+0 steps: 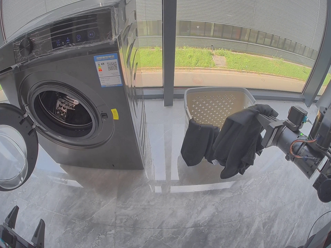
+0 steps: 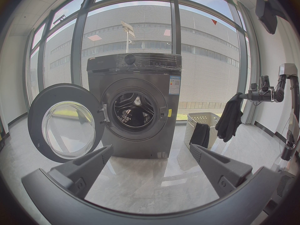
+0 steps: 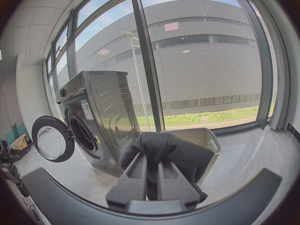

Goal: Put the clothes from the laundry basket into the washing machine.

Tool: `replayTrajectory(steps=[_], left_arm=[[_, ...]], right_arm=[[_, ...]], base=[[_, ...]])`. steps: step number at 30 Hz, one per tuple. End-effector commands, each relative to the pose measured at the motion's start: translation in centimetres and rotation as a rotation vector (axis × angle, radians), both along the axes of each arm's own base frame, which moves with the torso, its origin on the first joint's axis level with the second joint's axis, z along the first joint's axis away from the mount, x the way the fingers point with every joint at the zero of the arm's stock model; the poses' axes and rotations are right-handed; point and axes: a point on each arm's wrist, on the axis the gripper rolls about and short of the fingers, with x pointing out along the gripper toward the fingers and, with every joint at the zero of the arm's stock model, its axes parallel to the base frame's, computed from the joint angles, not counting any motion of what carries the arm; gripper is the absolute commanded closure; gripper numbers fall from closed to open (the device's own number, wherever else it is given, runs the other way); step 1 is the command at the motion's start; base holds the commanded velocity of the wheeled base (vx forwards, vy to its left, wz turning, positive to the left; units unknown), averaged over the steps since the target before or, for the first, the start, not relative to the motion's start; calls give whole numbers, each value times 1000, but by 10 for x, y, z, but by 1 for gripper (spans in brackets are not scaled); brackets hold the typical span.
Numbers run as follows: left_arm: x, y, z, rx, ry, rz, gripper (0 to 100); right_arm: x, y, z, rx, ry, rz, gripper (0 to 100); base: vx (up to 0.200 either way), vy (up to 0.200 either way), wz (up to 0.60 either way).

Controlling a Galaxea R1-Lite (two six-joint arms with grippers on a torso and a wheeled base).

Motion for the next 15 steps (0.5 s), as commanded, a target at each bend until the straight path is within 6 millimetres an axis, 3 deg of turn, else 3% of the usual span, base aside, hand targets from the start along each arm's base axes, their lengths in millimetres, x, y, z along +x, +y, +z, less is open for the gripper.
replayTrajectory(steps=[1,15], left_arm=[[0,0,-4,-1,-2,0,0],[0,0,-4,-1,-2,0,0]], right_arm=[[0,0,0,0,0,1,100],[0,1,0,0,2,4,100]], base=[[0,200,0],[0,200,0]])
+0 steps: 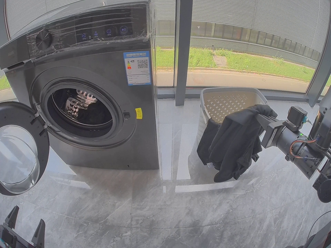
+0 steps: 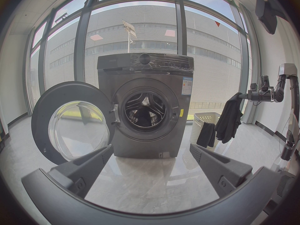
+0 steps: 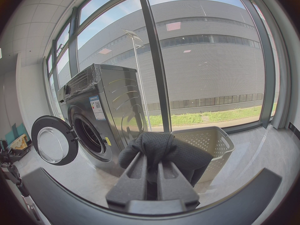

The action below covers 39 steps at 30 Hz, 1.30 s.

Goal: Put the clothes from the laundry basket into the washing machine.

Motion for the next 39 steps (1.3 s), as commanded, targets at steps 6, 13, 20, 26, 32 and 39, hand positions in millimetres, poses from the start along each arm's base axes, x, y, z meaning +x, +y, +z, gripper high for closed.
replayTrajectory(steps=[6,13,20,26,32,39], left_arm=[[0,0,-4,0,-2,0,0],[0,0,-4,0,-2,0,0],[0,0,-4,0,-2,0,0],[0,0,-4,0,-2,0,0],[0,0,-4,0,-2,0,0],[0,0,-4,0,-2,0,0]], right_arm=[[0,0,0,-1,1,2,100],[0,1,0,-1,1,2,100],[-2,4,-1,1,3,19,100],[-2,4,-1,1,3,19,100],[-2,5,-1,2,5,21,100],[-2,5,-1,2,5,23,100]], base=[[0,200,0],[0,0,0],[-143,0,0],[-33,0,0],[0,67,0],[0,200,0]])
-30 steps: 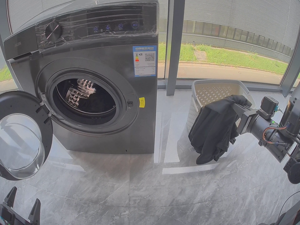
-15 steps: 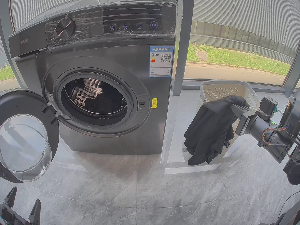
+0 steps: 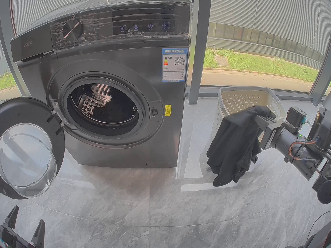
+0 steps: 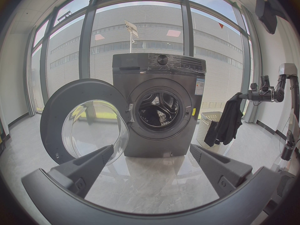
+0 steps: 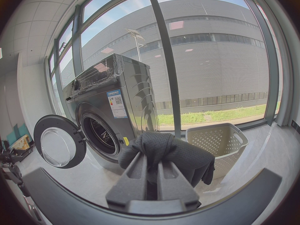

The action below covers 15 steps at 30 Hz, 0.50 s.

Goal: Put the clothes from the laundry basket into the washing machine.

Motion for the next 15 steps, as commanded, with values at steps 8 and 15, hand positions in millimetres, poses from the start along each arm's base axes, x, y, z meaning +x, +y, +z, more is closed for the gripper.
replayTrajectory(steps=[8,15], left_arm=[[0,0,-4,-1,-2,0,0],[0,0,-4,-1,-2,0,0]], right_arm=[[-1,1,-1,-3,5,5,100],[-1,2,-2,-3,6,8,100]], base=[[0,200,0],[0,200,0]])
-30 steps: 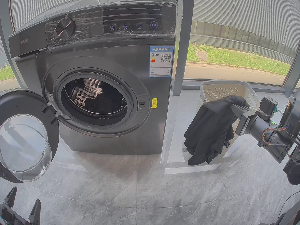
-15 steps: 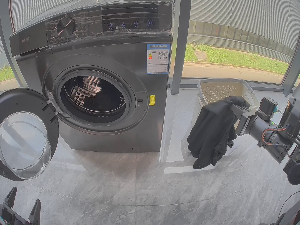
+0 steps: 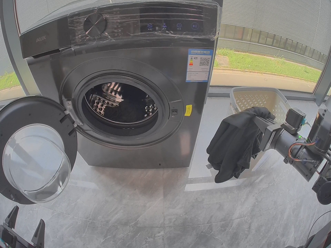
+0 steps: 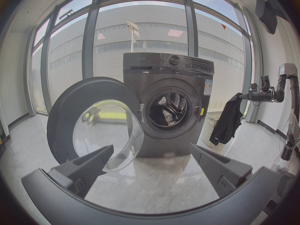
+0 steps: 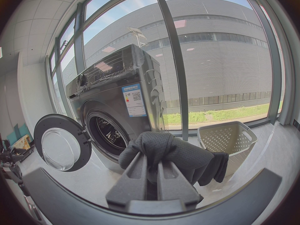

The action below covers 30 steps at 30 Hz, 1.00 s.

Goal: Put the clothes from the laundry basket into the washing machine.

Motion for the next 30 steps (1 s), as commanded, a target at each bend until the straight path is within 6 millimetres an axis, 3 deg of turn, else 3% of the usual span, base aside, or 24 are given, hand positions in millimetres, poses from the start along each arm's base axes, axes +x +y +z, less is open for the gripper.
replayTrajectory(steps=[1,9,15,21,30], left_arm=[[0,0,-4,0,-2,0,0],[0,0,-4,0,-2,0,0],[0,0,-4,0,-2,0,0],[0,0,-4,0,-2,0,0],[0,0,-4,0,-2,0,0]], right_arm=[[0,0,0,-1,1,1,100],[-1,0,-2,-3,5,3,100],[-2,3,-2,-3,6,13,100],[-2,2,-2,-4,7,13,100],[-3,2,-3,-5,10,13,100]], base=[[0,200,0],[0,200,0],[0,0,0],[-200,0,0],[0,0,0]])
